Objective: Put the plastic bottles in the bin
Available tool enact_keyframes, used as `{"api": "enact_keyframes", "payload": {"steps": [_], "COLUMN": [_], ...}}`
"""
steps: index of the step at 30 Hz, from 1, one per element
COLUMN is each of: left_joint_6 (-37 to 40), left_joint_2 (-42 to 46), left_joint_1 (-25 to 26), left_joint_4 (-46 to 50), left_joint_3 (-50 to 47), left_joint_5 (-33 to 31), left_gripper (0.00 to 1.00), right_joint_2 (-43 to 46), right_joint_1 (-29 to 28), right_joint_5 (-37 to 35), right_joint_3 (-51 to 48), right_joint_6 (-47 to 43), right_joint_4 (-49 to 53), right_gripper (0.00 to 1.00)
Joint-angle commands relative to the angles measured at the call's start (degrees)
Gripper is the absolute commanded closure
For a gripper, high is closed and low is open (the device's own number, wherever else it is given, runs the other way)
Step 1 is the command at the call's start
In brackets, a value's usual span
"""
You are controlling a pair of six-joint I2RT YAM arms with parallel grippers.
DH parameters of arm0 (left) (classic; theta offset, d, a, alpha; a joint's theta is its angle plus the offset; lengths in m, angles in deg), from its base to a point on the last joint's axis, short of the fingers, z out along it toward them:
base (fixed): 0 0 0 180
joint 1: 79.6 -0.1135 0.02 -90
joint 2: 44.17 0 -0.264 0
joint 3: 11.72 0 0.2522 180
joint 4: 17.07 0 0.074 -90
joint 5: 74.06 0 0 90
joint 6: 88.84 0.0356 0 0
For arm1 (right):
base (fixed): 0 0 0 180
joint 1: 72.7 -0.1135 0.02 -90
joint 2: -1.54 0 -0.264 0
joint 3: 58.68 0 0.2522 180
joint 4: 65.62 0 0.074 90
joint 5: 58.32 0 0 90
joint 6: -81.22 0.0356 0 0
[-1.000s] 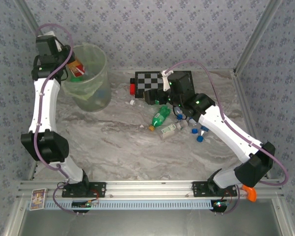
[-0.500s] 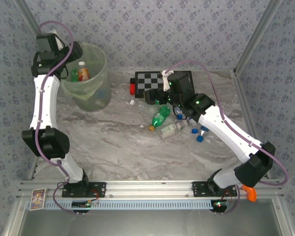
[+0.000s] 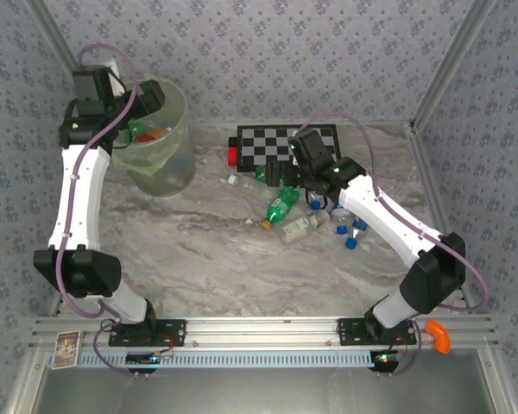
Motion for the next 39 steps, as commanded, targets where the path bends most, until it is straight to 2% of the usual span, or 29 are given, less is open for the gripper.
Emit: {"api": "enact_keyframes", "payload": {"steps": [1, 8, 18, 31, 39], "left_joint_6": [-1.5, -3.7, -4.3, -5.6, -6.6], "left_joint_2": [4.0, 9.8, 13.8, 17.3, 16.3], "left_joint_1": [2.1, 6.0, 9.5, 10.4, 10.7], "left_joint_4": [-0.7, -2.3, -2.5, -2.8, -3.0], "left_joint_3": [-3.6, -12.1, -18.4, -22.0, -22.1], "left_joint_5": [1.9, 2.4, 4.3, 4.8, 4.6], "left_gripper": [0.00, 0.00, 0.00, 0.00, 0.00], "right_joint_2": [-0.8, -4.4, -8.8, -14.4, -13.0], "right_joint_1": [1.3, 2.2, 2.0, 1.5, -0.9], "right_joint_5": [-0.3, 1.0, 5.0, 5.6, 0.1], "right_joint_3": [-1.7, -7.2, -12.6, -13.5, -16.6], "right_joint_6": [8.5, 22.4, 32.4, 33.2, 28.8], "right_joint_4": [5.2, 9.5, 6.0, 8.9, 13.0], "right_gripper": [0.00, 0.00, 0.01, 0.04, 0.13]}}
